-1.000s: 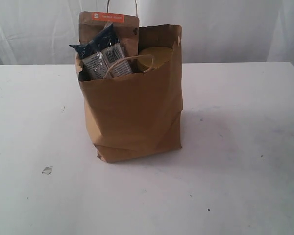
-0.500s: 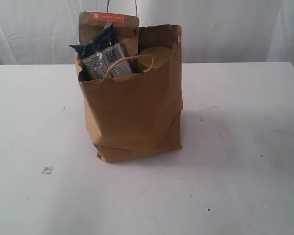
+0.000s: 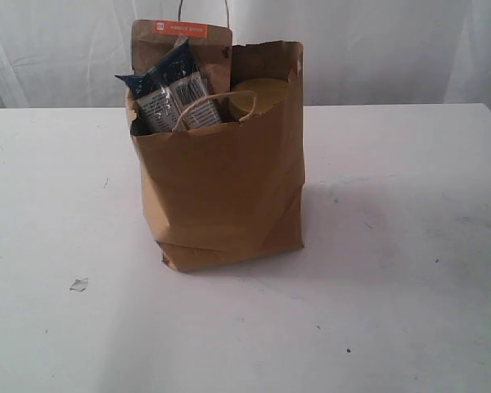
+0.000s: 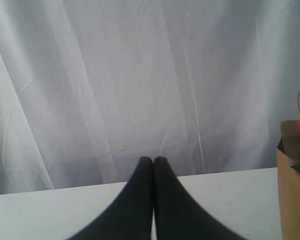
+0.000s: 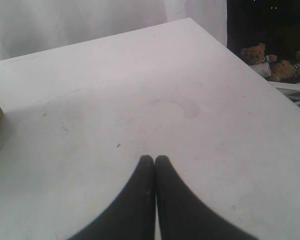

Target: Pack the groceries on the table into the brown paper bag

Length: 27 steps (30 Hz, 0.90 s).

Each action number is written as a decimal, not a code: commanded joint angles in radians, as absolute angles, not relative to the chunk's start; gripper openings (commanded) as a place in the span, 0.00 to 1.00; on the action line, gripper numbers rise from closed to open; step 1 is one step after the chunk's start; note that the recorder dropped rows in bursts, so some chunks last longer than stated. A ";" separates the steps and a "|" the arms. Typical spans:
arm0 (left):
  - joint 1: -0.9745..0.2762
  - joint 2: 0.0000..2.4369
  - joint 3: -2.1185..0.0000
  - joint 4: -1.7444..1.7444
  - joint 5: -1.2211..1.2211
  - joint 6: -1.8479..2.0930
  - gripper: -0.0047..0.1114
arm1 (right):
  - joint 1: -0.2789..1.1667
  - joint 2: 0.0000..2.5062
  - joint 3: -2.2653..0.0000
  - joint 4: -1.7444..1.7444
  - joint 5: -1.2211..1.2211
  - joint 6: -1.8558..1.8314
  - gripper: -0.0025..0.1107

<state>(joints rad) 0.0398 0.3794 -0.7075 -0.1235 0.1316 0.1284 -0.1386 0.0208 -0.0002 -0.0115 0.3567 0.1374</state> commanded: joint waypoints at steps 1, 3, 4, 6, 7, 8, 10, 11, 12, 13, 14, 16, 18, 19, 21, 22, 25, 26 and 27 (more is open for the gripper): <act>0.035 0.372 -0.706 -0.118 0.137 0.133 0.04 | -0.137 0.021 0.000 -0.022 0.343 0.138 0.02; 0.035 0.372 -0.706 -0.107 0.162 0.133 0.04 | -0.137 0.021 0.000 -0.022 0.343 0.138 0.02; 0.035 0.372 -0.706 -0.081 0.188 0.133 0.04 | -0.137 0.021 0.000 -0.022 0.343 0.138 0.02; 0.035 0.372 -0.706 -0.061 0.264 0.133 0.04 | -0.137 0.021 0.000 -0.022 0.343 0.138 0.02; 0.035 0.372 -0.706 -0.061 0.310 0.133 0.04 | -0.137 0.021 0.000 -0.022 0.343 0.138 0.02; 0.035 0.374 -0.703 -0.061 0.350 0.133 0.04 | -0.137 0.021 0.000 -0.022 0.343 0.138 0.02; 0.037 0.378 -0.663 -0.061 0.352 0.133 0.04 | -0.137 0.021 0.000 -0.022 0.343 0.138 0.02; 0.037 0.378 -0.642 -0.061 0.342 0.133 0.04 | -0.137 0.021 0.000 -0.022 0.343 0.138 0.02; 0.037 0.379 -0.620 -0.061 0.331 0.133 0.04 | -0.137 0.021 0.000 -0.022 0.343 0.138 0.02; 0.037 0.379 -0.583 -0.061 0.305 0.133 0.04 | -0.137 0.021 0.000 -0.022 0.343 0.138 0.02; 0.037 0.379 -0.554 -0.051 0.277 0.133 0.04 | -0.137 0.021 0.000 -0.022 0.343 0.138 0.02; 0.037 0.379 -0.457 -0.024 0.160 0.134 0.04 | -0.137 0.021 0.000 -0.022 0.343 0.138 0.02; 0.037 0.379 -0.334 -0.021 0.000 0.134 0.04 | -0.137 0.021 0.000 -0.022 0.343 0.138 0.02; 0.037 0.379 -0.272 -0.021 -0.111 0.134 0.04 | -0.137 0.021 0.000 -0.022 0.343 0.138 0.02; 0.037 0.379 -0.167 -0.021 -0.319 0.132 0.04 | -0.137 0.021 0.000 -0.022 0.343 0.138 0.02; 0.037 0.377 -0.118 -0.021 -0.404 0.132 0.04 | -0.137 0.021 0.000 -0.022 0.343 0.138 0.02; 0.037 0.334 -0.018 -0.073 -0.459 0.132 0.04 | -0.137 0.021 0.000 -0.022 0.343 0.138 0.02; 0.037 0.319 0.000 -0.086 -0.443 0.132 0.04 | -0.137 0.021 0.000 -0.022 0.343 0.138 0.02; 0.037 0.300 0.000 -0.100 -0.417 0.132 0.04 | -0.137 0.021 0.000 -0.022 0.343 0.138 0.02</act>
<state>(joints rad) 0.0398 0.3397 -0.0367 -0.0558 -0.3896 0.1319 -0.1386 0.0208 -0.0002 -0.0115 0.3567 0.1374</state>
